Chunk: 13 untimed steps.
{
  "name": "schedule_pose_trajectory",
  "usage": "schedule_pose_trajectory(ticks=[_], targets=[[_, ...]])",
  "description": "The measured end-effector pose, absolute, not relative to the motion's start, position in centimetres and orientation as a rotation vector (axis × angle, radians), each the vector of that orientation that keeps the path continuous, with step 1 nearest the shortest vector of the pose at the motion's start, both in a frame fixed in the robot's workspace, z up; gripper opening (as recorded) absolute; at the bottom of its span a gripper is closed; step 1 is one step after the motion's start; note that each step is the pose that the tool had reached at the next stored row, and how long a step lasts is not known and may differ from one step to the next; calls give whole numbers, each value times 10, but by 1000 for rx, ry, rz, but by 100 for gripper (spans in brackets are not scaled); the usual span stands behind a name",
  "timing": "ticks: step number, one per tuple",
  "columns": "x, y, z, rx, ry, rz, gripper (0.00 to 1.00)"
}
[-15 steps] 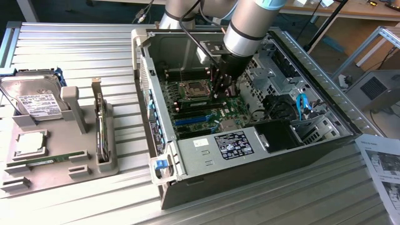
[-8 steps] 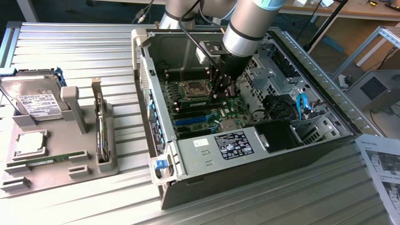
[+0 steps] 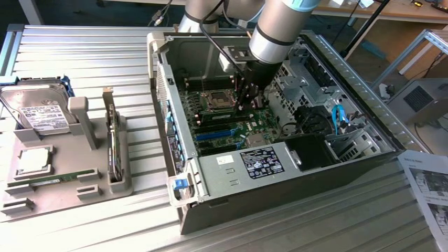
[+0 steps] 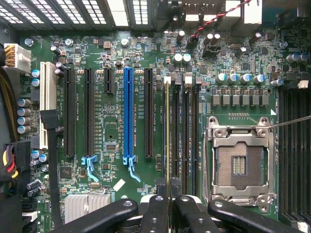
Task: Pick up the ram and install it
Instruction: 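Insert the ram into the slot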
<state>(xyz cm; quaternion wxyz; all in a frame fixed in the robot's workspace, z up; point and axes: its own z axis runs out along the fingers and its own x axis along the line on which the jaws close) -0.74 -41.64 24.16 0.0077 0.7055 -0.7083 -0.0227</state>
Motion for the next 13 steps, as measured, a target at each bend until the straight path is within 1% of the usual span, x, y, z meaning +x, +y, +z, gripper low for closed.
schedule_pose_trajectory(ticks=[13], targets=[[-7, -415, 241, 2203, -2217, -71, 12]])
